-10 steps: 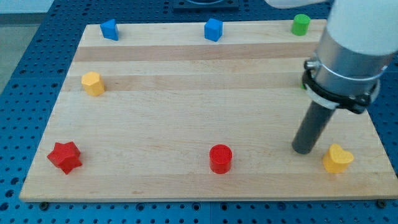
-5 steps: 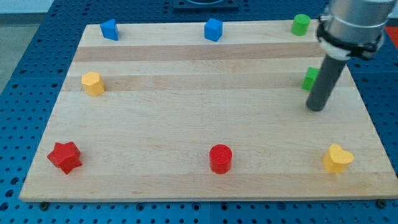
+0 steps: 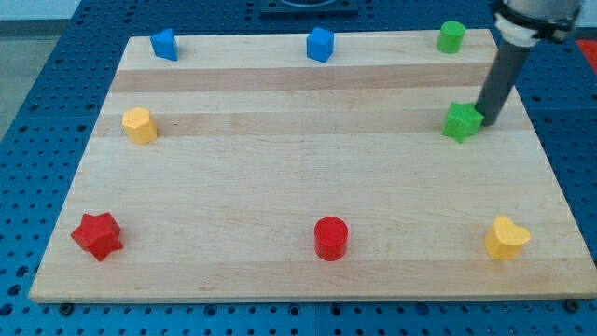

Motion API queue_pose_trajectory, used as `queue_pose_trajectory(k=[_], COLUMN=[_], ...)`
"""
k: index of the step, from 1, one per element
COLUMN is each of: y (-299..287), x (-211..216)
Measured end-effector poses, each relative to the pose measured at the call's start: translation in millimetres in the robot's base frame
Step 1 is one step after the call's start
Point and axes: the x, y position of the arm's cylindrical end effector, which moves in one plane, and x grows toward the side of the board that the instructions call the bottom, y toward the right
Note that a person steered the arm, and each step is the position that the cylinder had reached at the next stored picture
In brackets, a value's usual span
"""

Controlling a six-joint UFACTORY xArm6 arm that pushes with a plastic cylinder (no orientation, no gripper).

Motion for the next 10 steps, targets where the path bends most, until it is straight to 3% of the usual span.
queue_pose_trajectory(k=[2, 4, 6, 10], y=[-67, -122, -120, -113], x=[2, 30, 42, 105])
